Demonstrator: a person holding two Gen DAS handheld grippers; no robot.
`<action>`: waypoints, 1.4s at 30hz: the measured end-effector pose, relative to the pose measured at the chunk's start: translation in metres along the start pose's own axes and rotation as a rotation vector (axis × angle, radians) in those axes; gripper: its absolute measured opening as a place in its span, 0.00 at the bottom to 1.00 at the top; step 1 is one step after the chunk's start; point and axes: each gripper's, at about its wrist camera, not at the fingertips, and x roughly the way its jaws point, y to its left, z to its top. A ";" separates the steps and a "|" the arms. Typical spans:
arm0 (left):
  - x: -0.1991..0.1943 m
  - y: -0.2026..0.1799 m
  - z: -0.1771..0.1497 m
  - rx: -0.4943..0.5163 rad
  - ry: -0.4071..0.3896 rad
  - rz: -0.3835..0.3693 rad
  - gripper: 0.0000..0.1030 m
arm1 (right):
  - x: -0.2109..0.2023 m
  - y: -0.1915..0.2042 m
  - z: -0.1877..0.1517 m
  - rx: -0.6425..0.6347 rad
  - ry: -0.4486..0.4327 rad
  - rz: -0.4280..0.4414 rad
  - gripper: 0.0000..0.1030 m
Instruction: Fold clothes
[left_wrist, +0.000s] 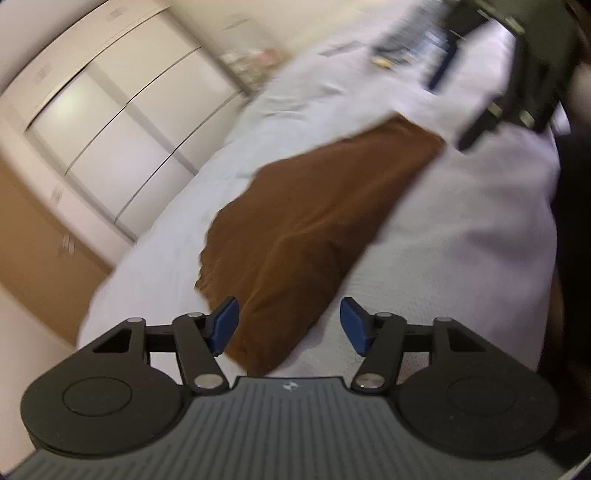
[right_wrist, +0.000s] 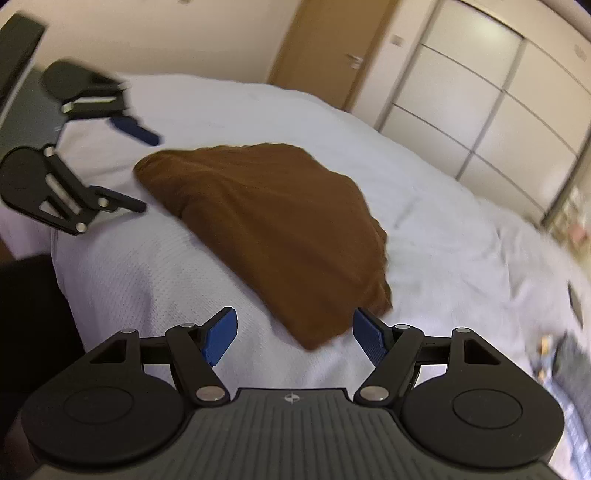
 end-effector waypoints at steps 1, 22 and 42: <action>0.005 -0.005 0.001 0.054 0.002 0.007 0.56 | 0.004 0.005 0.002 -0.030 -0.002 -0.001 0.69; 0.055 0.007 -0.007 0.161 -0.004 -0.039 0.56 | 0.083 0.022 0.005 -0.351 0.007 -0.135 0.40; 0.060 0.007 0.003 0.185 0.038 -0.071 0.57 | 0.101 0.032 0.006 -0.480 0.013 -0.142 0.30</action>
